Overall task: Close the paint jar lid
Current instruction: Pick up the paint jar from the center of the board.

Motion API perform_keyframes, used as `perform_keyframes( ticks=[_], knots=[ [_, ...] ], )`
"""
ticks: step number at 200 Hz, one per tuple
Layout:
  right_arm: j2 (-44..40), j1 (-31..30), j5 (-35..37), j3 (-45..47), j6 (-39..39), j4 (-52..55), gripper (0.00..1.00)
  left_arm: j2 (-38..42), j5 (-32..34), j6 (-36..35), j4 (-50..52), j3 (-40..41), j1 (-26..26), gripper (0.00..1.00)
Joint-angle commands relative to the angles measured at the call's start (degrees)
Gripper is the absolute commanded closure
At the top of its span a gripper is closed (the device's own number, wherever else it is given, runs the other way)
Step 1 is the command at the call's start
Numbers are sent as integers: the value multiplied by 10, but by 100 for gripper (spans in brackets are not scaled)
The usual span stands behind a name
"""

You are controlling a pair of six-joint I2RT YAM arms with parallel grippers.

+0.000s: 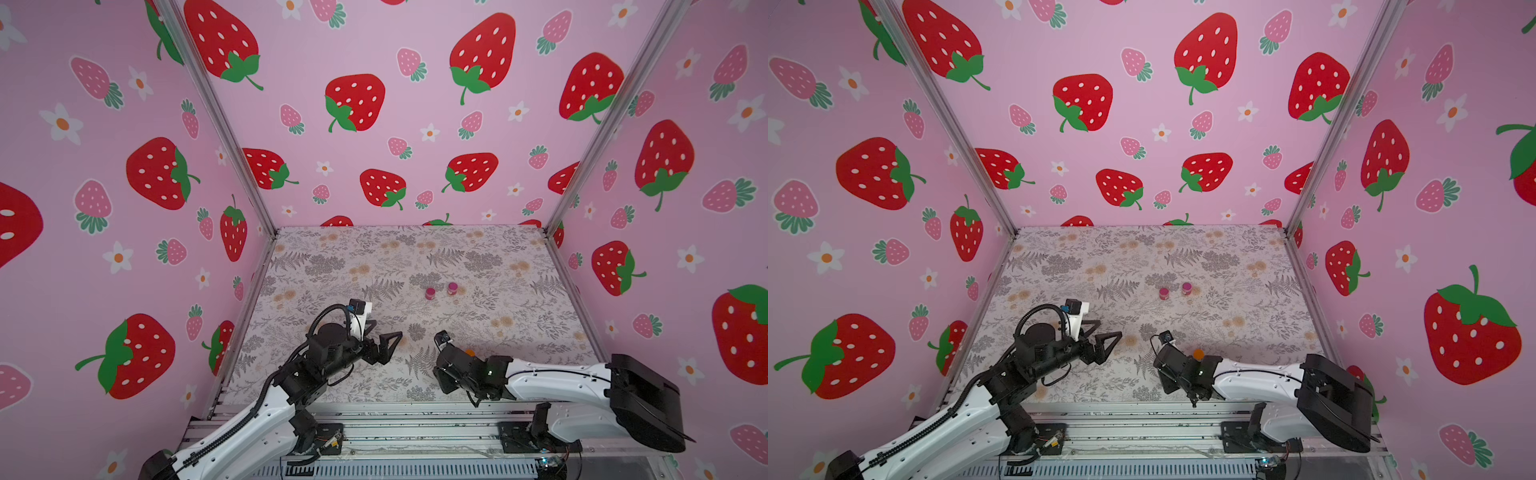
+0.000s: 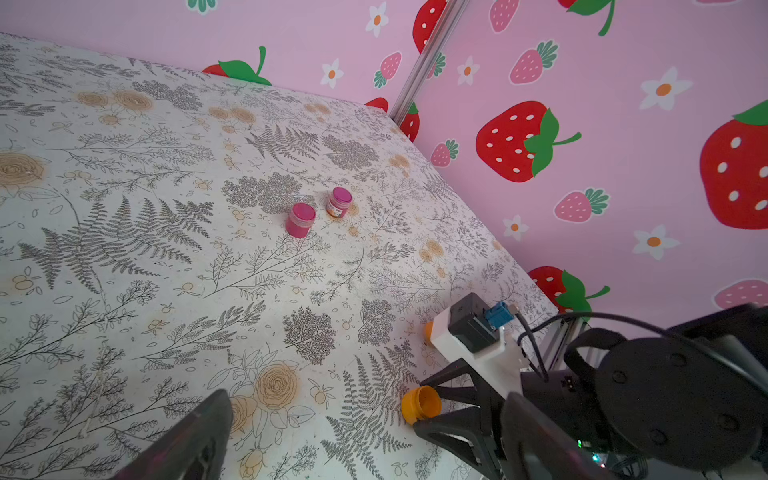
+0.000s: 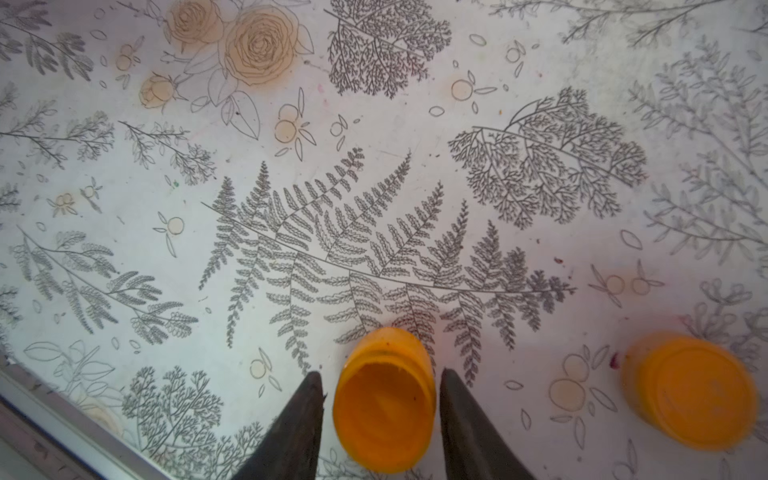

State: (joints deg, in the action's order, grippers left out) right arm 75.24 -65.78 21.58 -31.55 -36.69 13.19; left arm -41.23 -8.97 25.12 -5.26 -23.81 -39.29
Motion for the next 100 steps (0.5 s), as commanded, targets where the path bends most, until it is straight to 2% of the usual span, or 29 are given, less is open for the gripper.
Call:
perform_keyframes(
  ticks=[1, 64, 100],
  knots=[
    [1, 8, 2, -7, -3, -6, 54, 3, 9, -4, 4, 4, -2, 1],
    [7, 17, -13, -13, 4, -2, 62, 1, 8, -7, 2, 7, -2, 1],
    [-7, 17, -15, -34, 7, 35, 65, 0, 8, -12, -4, 5, -2, 1]
  ],
)
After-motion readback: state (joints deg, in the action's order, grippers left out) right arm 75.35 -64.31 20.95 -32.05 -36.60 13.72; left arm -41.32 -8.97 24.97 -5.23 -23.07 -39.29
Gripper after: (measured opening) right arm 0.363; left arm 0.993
